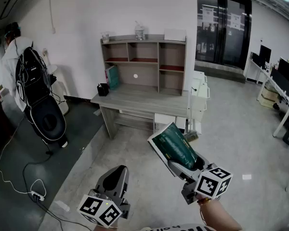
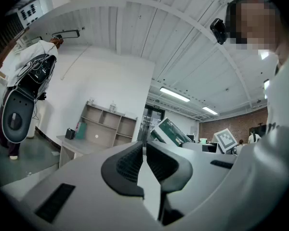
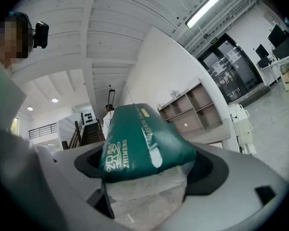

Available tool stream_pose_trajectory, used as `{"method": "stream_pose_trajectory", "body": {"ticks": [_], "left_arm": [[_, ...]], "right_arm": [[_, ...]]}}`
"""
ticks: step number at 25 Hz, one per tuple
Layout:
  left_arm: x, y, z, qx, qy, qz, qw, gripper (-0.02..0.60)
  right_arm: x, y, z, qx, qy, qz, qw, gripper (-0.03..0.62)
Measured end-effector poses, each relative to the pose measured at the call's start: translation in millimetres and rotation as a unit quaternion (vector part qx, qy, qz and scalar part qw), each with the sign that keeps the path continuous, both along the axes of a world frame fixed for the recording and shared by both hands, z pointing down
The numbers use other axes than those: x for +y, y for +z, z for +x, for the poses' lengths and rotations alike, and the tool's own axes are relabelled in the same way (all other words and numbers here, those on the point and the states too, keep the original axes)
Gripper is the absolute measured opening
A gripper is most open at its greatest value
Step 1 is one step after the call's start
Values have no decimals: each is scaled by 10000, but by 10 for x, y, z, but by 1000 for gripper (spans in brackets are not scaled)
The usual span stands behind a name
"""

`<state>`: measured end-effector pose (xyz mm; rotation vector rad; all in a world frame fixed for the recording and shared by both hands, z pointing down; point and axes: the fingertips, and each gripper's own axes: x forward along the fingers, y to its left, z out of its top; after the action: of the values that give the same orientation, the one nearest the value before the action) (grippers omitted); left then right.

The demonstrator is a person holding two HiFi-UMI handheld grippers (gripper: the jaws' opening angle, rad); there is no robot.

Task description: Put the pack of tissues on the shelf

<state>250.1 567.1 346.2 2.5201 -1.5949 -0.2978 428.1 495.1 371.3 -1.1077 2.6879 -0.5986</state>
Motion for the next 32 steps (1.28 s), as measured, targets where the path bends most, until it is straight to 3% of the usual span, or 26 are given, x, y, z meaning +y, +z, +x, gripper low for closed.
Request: {"method": "stream_pose_trajectory", "body": {"ticks": [13,22,32], "left_arm": [[-46,-3,-328,-27,-48,32,10000,35],[-177,-29,-832,-84,-58,196,9998,35],[-508,195,-1191,0,8,-53,10000,35]], "right_arm": [[-71,-13,-271,27,62,24,10000,468],[-208,-9,-677,-176,222,47,9996,471],[-449,203,-1053,-138,200,-196,9995,471]]}}
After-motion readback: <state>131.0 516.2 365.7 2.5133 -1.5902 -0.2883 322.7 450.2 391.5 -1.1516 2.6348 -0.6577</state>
